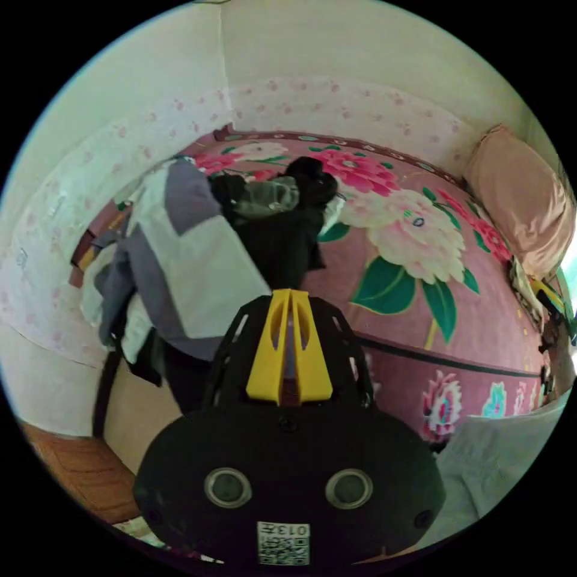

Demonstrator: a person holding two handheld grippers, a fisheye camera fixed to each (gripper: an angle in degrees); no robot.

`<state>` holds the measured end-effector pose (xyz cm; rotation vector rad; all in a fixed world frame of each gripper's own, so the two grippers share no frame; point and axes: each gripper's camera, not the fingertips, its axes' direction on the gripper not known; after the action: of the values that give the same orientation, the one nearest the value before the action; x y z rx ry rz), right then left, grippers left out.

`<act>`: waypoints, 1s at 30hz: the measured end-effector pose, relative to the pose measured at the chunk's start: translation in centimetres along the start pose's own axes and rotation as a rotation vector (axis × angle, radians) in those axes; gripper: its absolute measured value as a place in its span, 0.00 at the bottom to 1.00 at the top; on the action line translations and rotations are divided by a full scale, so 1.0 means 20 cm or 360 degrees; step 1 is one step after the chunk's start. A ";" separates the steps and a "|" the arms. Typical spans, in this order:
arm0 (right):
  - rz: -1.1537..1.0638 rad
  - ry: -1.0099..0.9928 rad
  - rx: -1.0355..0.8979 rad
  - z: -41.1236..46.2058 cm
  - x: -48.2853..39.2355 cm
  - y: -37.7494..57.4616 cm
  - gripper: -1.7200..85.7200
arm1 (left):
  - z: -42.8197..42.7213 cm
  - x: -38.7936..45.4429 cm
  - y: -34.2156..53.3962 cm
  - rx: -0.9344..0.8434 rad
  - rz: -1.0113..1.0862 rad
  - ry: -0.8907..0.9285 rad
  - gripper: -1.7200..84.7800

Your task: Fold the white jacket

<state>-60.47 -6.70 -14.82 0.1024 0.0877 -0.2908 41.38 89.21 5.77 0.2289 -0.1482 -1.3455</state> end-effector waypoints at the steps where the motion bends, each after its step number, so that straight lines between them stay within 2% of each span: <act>1: -0.0006 -0.0038 -0.0024 0.06 -0.06 -0.05 0.04 | 0.00 -0.09 0.00 0.0010 -0.0008 -0.0038 0.05; 4: -0.0055 -0.0213 -0.0119 0.33 -0.35 -0.37 0.07 | 0.02 -0.54 0.02 0.0045 -0.0179 -0.0172 0.13; 9: -0.0166 -0.0400 -0.0169 0.72 -0.69 -0.96 0.11 | 0.20 -1.12 0.09 0.0028 -0.0379 -0.0052 0.23; 13: -0.0213 -0.0582 -0.0227 0.98 -0.80 -1.27 0.14 | 0.39 -1.42 0.18 -0.0015 -0.0574 0.0134 0.26; 16: -0.0262 -0.0787 -0.0337 1.22 -0.91 -1.53 0.17 | 0.57 -1.59 0.23 -0.0119 -0.0630 0.0328 0.23; 20: -0.0333 -0.0974 -0.0550 1.56 -1.11 -1.79 0.17 | 0.74 -1.83 0.31 -0.0176 -0.0848 0.0594 0.16; 23: -0.0290 -0.1156 -0.0714 1.75 -1.20 -1.89 0.10 | 0.68 -1.94 0.34 0.0009 -0.0857 0.0691 0.05; 25: -0.0247 -0.1209 -0.0828 1.81 -1.21 -1.94 0.05 | 0.63 -2.00 0.34 0.0135 -0.0811 0.0826 0.04; 26: -0.0233 -0.1203 -0.0815 1.80 -1.20 -1.99 0.04 | 0.60 -2.03 0.33 0.0182 -0.0759 0.0875 0.03; 30: -0.0256 -0.1503 -0.0398 1.49 -1.02 -2.17 0.03 | 0.44 -2.13 0.29 0.0395 -0.0672 0.0957 0.02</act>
<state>-90.45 -45.69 13.01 -0.2968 -0.8068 -0.4612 35.35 131.34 16.80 0.9006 0.2556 -1.6140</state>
